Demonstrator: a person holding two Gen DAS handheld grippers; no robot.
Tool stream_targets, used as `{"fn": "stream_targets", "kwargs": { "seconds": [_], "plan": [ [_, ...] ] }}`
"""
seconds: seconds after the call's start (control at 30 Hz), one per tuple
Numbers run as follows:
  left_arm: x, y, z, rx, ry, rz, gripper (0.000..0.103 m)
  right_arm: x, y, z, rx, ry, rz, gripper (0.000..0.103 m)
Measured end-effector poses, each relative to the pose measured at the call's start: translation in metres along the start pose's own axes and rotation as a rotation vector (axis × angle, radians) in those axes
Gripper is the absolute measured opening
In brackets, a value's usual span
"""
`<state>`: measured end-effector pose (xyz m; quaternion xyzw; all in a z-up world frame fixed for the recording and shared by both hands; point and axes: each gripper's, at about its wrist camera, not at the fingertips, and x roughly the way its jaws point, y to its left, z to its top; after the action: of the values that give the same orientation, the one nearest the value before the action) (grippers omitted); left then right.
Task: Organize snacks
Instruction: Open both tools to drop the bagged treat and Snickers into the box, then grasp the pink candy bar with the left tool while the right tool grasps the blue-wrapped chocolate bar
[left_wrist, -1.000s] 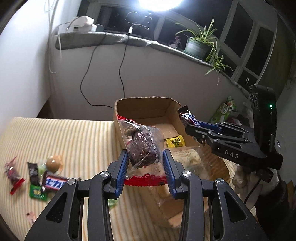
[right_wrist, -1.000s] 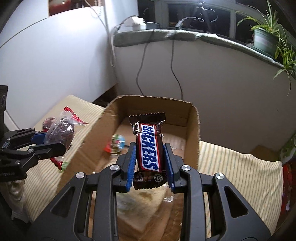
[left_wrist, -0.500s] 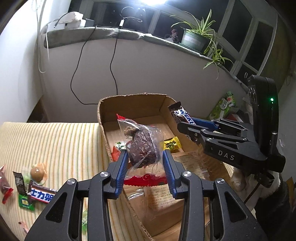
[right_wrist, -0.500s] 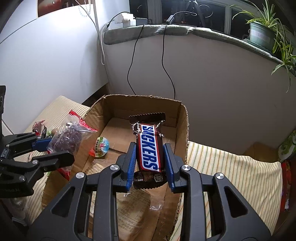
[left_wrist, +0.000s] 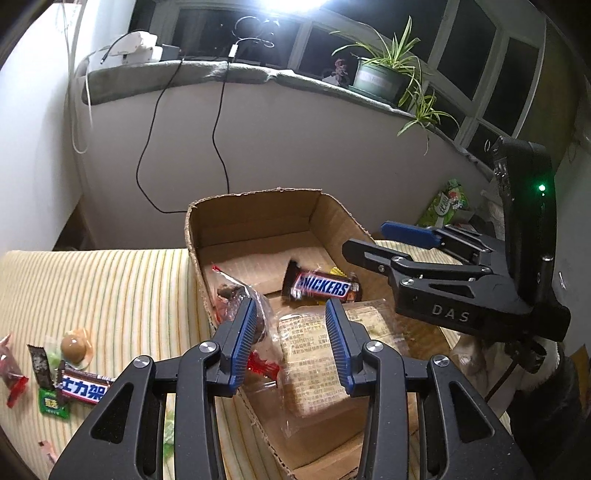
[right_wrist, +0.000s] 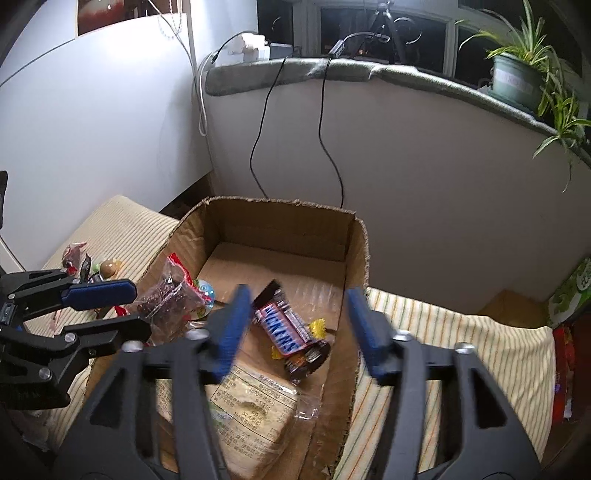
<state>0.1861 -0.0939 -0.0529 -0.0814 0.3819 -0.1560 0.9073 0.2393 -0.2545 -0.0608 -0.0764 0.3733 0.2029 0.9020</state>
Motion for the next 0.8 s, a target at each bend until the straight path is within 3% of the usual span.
{"fn": "stream_targets", "kwargs": {
  "seconds": [0.2,0.53,0.8],
  "plan": [
    [-0.012,-0.002,-0.002,0.005,-0.014,0.001,0.037,-0.010,0.000,0.002,0.014,-0.018,-0.008,0.077],
    [-0.043,0.003,-0.012,-0.004,-0.048,0.012,0.037,-0.029,0.017,0.000,0.005,-0.035,0.005,0.078],
    [-0.080,0.039,-0.032,-0.060,-0.076,0.060,0.037,-0.053,0.046,-0.008,-0.013,-0.063,0.054,0.079]
  ]
}}
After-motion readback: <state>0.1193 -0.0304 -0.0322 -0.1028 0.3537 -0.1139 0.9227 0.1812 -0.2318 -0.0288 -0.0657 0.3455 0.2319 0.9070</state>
